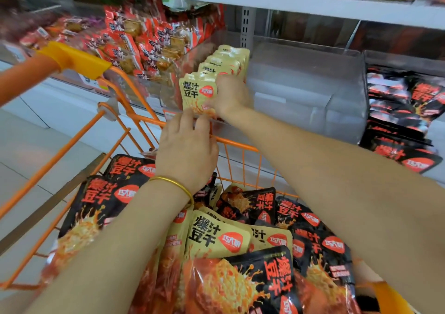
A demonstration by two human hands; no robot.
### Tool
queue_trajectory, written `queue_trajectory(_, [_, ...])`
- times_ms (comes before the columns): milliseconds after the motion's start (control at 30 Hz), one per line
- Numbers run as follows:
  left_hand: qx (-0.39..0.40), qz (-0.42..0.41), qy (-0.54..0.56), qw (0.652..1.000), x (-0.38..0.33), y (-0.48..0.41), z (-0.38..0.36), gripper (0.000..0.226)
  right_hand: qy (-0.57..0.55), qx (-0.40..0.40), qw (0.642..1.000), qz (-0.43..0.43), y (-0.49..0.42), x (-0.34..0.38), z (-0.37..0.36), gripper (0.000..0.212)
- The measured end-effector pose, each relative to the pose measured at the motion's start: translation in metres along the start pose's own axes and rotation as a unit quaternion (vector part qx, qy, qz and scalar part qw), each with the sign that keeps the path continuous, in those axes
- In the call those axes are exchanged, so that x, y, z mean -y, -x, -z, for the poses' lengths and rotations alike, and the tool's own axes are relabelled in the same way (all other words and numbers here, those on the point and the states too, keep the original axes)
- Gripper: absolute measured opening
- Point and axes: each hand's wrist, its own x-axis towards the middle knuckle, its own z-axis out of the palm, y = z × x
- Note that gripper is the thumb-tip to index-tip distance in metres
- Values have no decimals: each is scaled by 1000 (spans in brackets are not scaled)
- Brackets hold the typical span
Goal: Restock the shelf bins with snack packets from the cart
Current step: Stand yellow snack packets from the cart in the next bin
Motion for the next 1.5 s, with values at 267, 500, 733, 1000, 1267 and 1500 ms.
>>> queue_trajectory(267, [-7, 9, 11, 1000, 0, 1, 2, 62, -90, 39, 994, -51, -7, 0, -7, 45])
queue_trajectory(500, [-10, 26, 36, 999, -4, 0, 8, 46, -221, 38, 972, -65, 35, -5, 39, 24])
queue_trajectory(733, [-44, 12, 38, 998, -8, -1, 13, 42, -162, 252, 954, 33, 153, -14, 76, 17])
queue_trajectory(1000, [-75, -15, 93, 993, -9, -3, 17, 34, -96, 384, 916, 62, 183, -13, 58, 28])
queue_trajectory(1267, [46, 23, 453, 890, -20, -3, 43, 31, -438, 215, 867, -105, 145, -33, 91, 13])
queue_trajectory(1500, [77, 40, 502, 861, -18, -5, 40, 39, -482, 171, 850, -127, 120, -35, 93, 8])
